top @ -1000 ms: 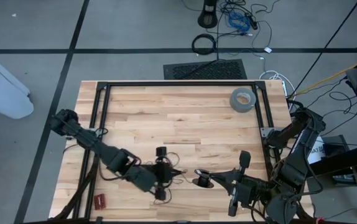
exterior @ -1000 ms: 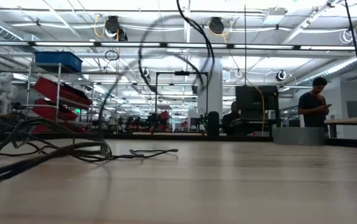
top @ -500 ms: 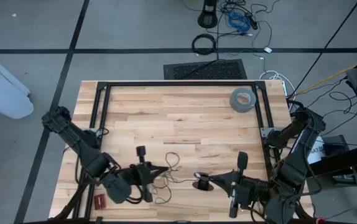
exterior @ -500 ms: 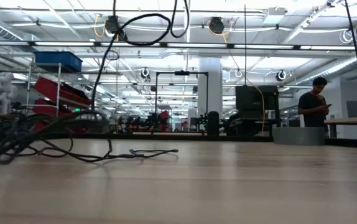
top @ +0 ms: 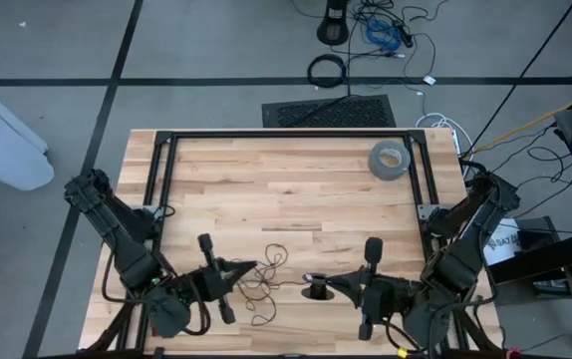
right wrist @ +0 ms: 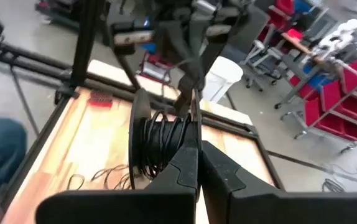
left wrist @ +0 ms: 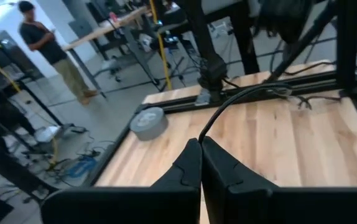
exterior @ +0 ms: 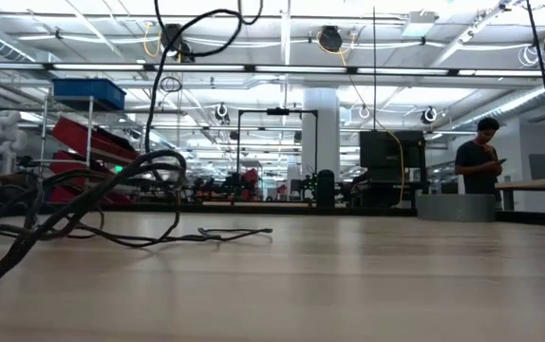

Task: Coil cords
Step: Coil the black wire onto the spool

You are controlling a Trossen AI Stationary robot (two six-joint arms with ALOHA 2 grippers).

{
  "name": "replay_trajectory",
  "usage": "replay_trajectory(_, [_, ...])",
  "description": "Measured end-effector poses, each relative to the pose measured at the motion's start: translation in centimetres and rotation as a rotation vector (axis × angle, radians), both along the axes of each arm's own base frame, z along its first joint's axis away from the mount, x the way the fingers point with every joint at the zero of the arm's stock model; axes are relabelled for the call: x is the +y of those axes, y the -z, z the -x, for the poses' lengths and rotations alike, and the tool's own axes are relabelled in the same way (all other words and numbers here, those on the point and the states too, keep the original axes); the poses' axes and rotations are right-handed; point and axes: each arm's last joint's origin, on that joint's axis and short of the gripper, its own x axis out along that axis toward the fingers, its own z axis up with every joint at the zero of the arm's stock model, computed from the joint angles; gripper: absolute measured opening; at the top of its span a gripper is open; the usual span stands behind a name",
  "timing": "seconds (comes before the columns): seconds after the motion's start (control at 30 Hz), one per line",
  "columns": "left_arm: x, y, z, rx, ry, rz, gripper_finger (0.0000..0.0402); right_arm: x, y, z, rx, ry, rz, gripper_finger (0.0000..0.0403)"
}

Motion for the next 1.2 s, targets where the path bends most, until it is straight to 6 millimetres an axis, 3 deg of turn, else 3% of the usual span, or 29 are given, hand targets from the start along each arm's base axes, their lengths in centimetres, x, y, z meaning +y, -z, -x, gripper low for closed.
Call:
replay_trajectory(0.43, [-0.5,-0.5,1.1,-0.059,-0.075,-0.025,0.0002,-0.4,0.6,-1.0,0.050,-0.045,-0.004,0.0000])
replay_trajectory(0.77, [-0.6,-1.0,1.1,-0.094,-0.085,-0.002,0.0002,-0.8,2.1,-3.1,0.111,-0.034,0.144,0.0000])
replay_trajectory(1.2, [-0.7,-1.3,1.0,-0.125,-0.086,0.036,0.0002,-2.1,3.8,-5.8,0.176,-0.003,0.185,0.0000])
